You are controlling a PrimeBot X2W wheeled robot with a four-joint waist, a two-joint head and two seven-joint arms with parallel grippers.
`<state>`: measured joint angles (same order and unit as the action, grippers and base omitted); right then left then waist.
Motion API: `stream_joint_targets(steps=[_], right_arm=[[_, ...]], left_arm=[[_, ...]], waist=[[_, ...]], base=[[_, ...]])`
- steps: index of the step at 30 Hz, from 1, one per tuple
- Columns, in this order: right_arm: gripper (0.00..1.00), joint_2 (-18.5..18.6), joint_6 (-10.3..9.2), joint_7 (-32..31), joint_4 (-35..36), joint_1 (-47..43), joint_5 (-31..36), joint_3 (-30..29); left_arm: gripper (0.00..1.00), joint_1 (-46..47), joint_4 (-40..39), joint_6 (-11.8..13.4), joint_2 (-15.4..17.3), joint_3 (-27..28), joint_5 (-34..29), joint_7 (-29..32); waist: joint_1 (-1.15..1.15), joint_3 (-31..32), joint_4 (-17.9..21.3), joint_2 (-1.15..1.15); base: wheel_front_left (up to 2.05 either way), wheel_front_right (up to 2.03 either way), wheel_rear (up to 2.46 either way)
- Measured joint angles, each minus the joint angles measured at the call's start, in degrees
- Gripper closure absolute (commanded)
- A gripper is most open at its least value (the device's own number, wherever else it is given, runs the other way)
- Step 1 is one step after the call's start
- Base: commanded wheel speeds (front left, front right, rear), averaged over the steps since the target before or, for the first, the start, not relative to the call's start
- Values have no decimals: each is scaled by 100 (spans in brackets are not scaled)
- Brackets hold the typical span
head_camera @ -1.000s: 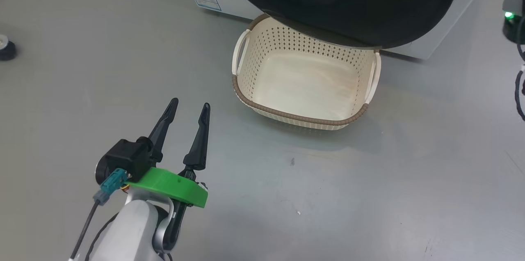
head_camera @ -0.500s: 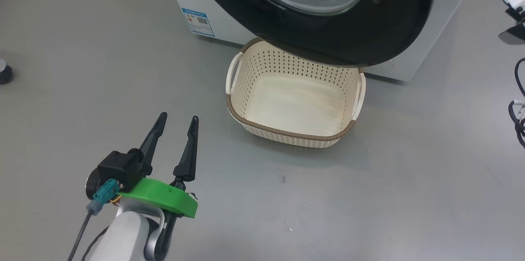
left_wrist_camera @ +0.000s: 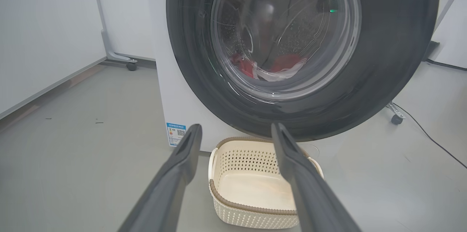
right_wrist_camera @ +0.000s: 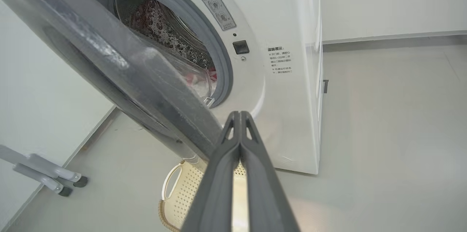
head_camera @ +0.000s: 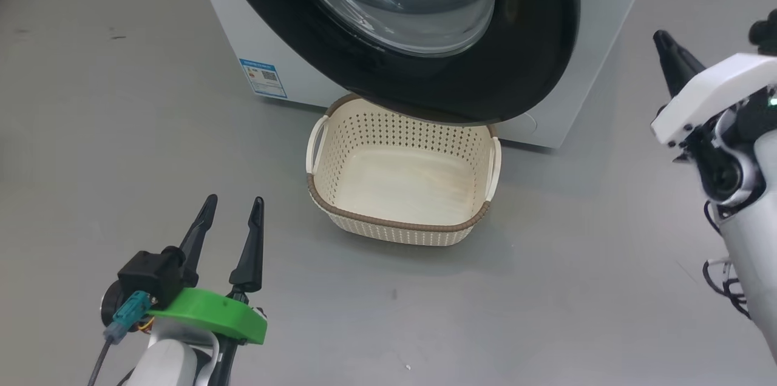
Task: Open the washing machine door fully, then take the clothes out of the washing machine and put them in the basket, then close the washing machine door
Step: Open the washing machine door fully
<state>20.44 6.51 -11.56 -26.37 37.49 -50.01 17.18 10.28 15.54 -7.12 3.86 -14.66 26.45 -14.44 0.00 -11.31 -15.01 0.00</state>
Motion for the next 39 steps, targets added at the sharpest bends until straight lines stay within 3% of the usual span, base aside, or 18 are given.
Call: stream_joint_targets(steps=[5, 11, 18, 19, 20, 21, 30, 39], right_arm=[[100, 154, 15, 634, 364, -421, 876, 491], [100, 137, -22, 1407, 583, -944, 1384, 612], [100, -149, -602, 2162, 649, -1719, 1537, 431], [61, -208, -627, 2259, 650, -1830, 1516, 402], [7, -247, -677, 2334, 668, -1941, 1505, 383], [0, -288, -699, 2437, 711, -2058, 1463, 337], [0, -426, -967, 2557, 987, -2629, 1445, 191], [0, -504, -1020, 2558, 1230, -2808, 1549, 112]], left_arm=[[0, -125, -55, 0, 59, 157, -1, 0], [0, -152, -129, 0, 64, 225, -43, 0], [0, -304, -177, 0, 66, 347, -80, 0], [0, -324, -179, 0, 65, 353, -83, 0], [0, -338, -183, 0, 66, 346, -85, 0], [0, -349, -191, 0, 65, 344, -85, 0], [0, -409, -247, 0, 64, 344, -127, 0], [0, -452, -281, -1, 62, 327, -129, 0]], waist=[[0, 123, 185, 0], [0, 241, 374, 0], [0, 360, 524, 0], [0, 373, 541, 0], [0, 385, 557, 0], [0, 395, 572, 0], [0, 405, 649, 0], [0, 396, 671, 0]], base=[[0, 0, 0], [0, 0, 0], [0, 0, 0], [0, 0, 0], [0, 0, 0], [0, 0, 0], [0, 0, 0], [0, 0, 0]])
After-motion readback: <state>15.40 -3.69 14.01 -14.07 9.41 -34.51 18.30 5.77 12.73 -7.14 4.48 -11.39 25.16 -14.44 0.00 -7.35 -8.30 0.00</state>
